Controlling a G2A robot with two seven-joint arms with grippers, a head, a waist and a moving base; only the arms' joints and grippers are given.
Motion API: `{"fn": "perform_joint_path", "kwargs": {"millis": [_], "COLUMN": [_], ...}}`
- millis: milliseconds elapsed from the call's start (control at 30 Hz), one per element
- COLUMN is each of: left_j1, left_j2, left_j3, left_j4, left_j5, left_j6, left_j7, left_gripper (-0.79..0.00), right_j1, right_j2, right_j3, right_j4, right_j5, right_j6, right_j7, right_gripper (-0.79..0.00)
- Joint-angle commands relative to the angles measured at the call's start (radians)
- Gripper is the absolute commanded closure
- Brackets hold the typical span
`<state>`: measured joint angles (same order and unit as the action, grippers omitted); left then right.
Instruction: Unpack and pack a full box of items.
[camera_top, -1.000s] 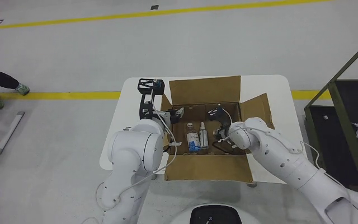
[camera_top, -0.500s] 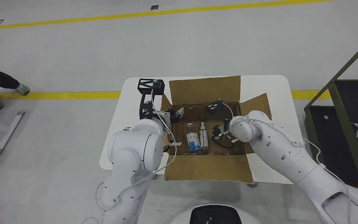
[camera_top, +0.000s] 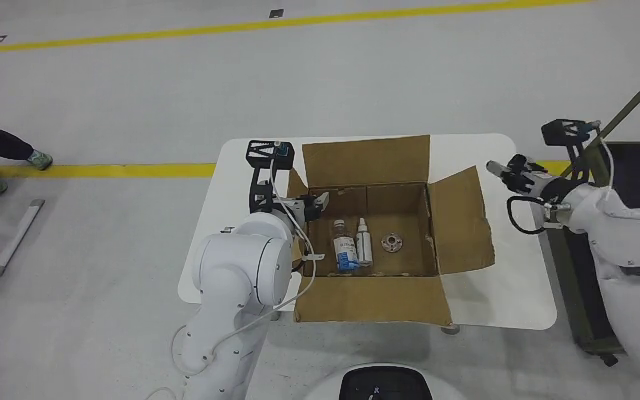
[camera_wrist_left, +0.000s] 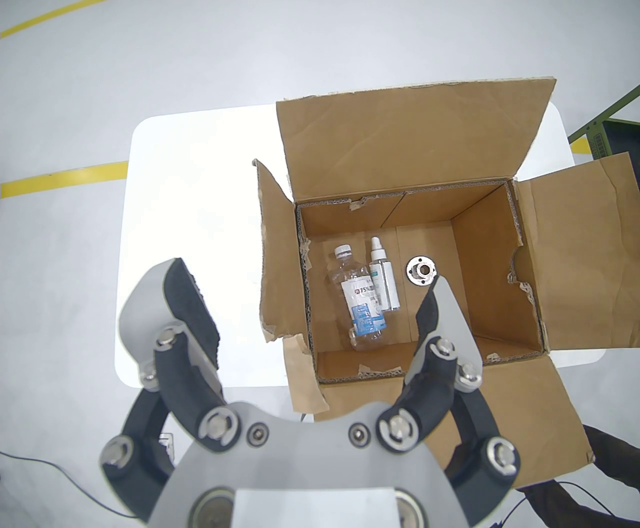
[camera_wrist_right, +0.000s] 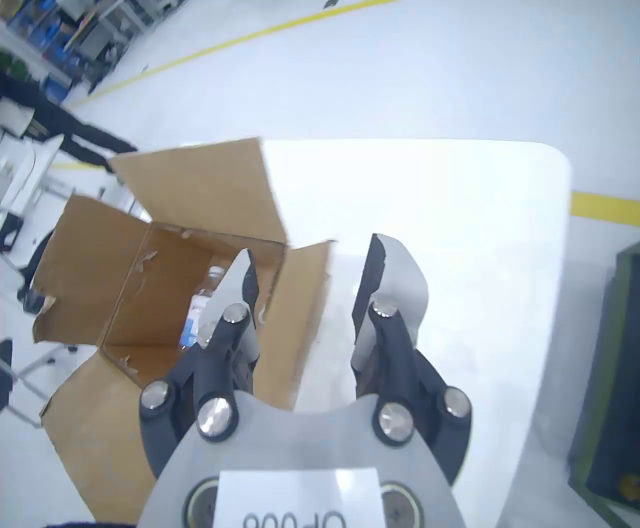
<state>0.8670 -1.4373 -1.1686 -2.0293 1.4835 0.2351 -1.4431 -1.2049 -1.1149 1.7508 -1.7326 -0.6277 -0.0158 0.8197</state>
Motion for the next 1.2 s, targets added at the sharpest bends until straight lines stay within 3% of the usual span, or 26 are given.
{"fn": "perform_joint_path", "kwargs": {"millis": [0,133,267,533,700,867,967,1000,1067,1167], "left_j1": [0.0,0.0,0.0,0.0,0.0,0.0,0.033,0.046,0.072,0.117], "left_j2": [0.0,0.0,0.0,0.0,0.0,0.0,0.003,0.005,0.01,0.018], "left_j3": [0.0,0.0,0.0,0.0,0.0,0.0,-0.007,-0.014,-0.028,-0.046], "left_j4": [0.0,0.0,0.0,0.0,0.0,0.0,-0.006,-0.013,-0.03,-0.051], "left_j5": [0.0,0.0,0.0,0.0,0.0,0.0,0.007,0.023,0.065,0.171], "left_j6": [0.0,0.0,0.0,0.0,0.0,0.0,-0.031,-0.041,-0.063,-0.092], "left_j7": [0.0,0.0,0.0,0.0,0.0,0.0,0.063,0.079,0.103,0.137], "left_gripper": [-0.785,-0.785,-0.785,-0.785,-0.785,-0.785,-0.785,-0.44,-0.006,0.0], "right_j1": [-0.04,-0.047,0.001,0.037,0.064,0.103,0.116,0.118,0.121,0.118], "right_j2": [0.002,-0.002,-0.012,-0.011,-0.008,-0.014,-0.017,-0.017,-0.016,-0.013], "right_j3": [0.04,0.006,-0.07,-0.13,-0.227,-0.352,-0.396,-0.402,-0.408,-0.393], "right_j4": [0.064,0.206,0.291,0.242,0.188,0.173,0.177,0.181,0.187,0.191], "right_j5": [0.021,0.129,0.33,0.552,0.465,0.309,0.274,0.275,0.286,0.315], "right_j6": [-0.011,-0.078,-0.196,-0.342,-0.348,-0.302,-0.28,-0.277,-0.272,-0.271], "right_j7": [-0.014,0.0,0.069,0.212,0.276,0.267,0.249,0.245,0.238,0.229], "right_gripper": [0.0,0.0,0.0,0.0,0.0,0.0,0.0,0.0,0.0,0.0]}}
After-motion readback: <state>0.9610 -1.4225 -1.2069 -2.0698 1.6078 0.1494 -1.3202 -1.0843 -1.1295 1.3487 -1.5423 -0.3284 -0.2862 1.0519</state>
